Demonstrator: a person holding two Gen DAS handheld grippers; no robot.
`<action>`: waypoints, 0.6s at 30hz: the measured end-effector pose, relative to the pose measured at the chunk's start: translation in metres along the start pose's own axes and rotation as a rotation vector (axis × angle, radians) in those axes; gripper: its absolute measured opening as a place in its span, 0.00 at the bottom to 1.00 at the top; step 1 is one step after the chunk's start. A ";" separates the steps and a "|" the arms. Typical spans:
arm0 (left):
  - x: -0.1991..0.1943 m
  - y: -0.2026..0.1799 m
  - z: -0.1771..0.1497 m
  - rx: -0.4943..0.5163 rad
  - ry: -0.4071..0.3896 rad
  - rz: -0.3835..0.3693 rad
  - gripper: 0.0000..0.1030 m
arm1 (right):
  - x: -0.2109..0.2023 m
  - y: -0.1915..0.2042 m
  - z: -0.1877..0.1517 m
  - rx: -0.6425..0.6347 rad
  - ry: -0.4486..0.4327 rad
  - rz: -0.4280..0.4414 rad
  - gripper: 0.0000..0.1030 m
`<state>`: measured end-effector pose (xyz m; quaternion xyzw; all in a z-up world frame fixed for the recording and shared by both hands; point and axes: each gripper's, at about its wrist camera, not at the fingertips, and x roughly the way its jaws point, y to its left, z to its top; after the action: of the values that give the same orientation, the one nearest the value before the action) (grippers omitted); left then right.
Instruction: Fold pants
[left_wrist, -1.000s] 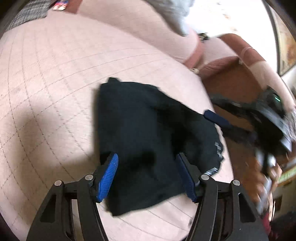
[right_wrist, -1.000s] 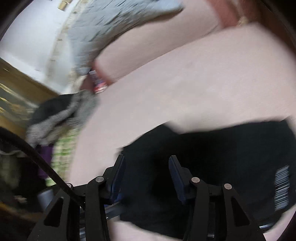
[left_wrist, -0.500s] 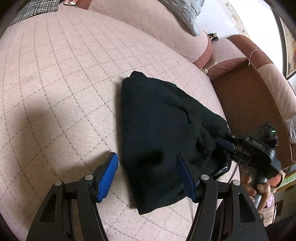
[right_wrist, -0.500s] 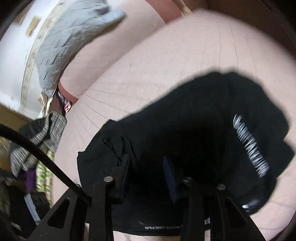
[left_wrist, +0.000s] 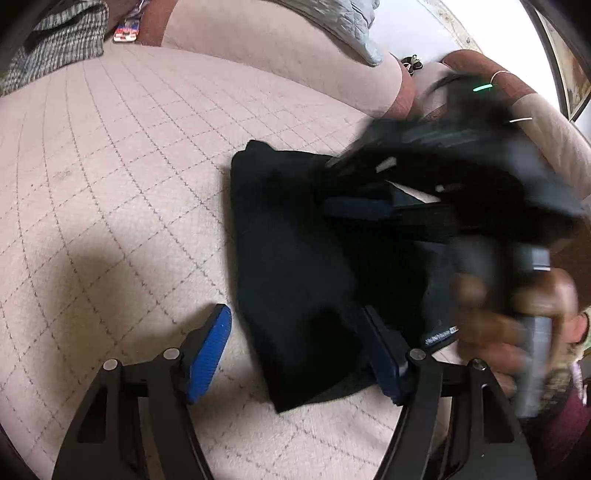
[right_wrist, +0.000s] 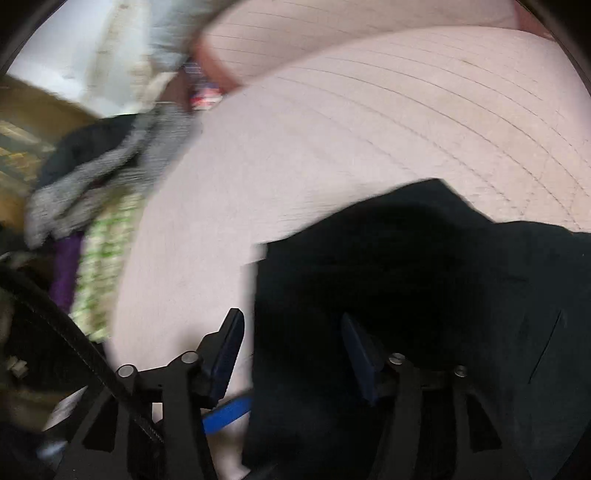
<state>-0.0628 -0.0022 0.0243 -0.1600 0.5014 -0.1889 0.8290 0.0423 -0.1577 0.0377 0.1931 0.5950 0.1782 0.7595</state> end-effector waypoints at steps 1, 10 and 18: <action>-0.002 0.002 0.001 -0.007 0.012 -0.008 0.69 | 0.003 -0.002 0.002 0.009 -0.017 0.009 0.55; -0.032 -0.019 0.017 0.175 0.004 0.101 0.69 | -0.112 -0.057 -0.060 0.091 -0.288 -0.044 0.58; -0.014 -0.091 0.025 0.314 -0.013 0.219 0.69 | -0.191 -0.115 -0.123 0.172 -0.434 -0.163 0.63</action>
<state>-0.0602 -0.0735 0.0878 0.0256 0.4747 -0.1722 0.8627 -0.1166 -0.3425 0.1117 0.2423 0.4447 0.0194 0.8620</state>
